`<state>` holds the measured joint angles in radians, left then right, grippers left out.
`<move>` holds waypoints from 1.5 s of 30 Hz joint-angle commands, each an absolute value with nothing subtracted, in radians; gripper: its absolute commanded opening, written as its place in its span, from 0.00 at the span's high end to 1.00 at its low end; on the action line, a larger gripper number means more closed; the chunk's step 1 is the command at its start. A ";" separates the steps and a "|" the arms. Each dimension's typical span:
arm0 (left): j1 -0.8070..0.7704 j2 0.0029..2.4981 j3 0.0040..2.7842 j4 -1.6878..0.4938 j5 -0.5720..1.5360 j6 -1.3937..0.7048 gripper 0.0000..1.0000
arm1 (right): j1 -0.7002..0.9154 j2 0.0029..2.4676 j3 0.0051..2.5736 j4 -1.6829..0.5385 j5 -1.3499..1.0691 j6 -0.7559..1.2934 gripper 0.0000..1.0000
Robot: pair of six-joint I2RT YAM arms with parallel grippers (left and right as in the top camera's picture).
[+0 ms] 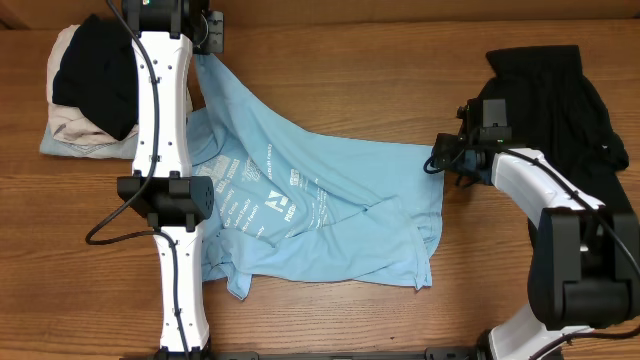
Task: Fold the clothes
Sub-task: 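Grasp the shirt's right edge with the right gripper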
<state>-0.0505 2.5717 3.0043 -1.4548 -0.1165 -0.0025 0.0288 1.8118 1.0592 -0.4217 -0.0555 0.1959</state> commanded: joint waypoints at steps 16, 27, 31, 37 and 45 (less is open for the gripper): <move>-0.059 2.558 2.997 -1.470 -0.104 -0.060 0.96 | 0.113 1.906 1.048 -0.324 0.088 0.123 0.48; -0.059 2.558 2.997 -1.468 -0.104 -0.060 0.96 | 0.144 1.966 1.048 -0.315 0.174 0.180 0.49; -0.059 2.558 2.997 -1.465 -0.103 -0.060 0.96 | 0.144 1.966 1.052 -0.315 0.178 0.186 0.72; -0.060 2.558 2.997 -1.466 -0.104 -0.059 0.96 | 0.144 1.955 1.155 -0.394 0.127 0.190 0.96; -0.049 2.507 3.048 -1.466 -0.102 -0.060 0.96 | 0.125 1.879 1.492 -0.673 0.135 0.148 0.96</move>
<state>-0.0525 2.5713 3.0043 -1.4704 -0.1089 -0.0505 0.1425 1.9392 1.3525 -0.6342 0.1333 0.1696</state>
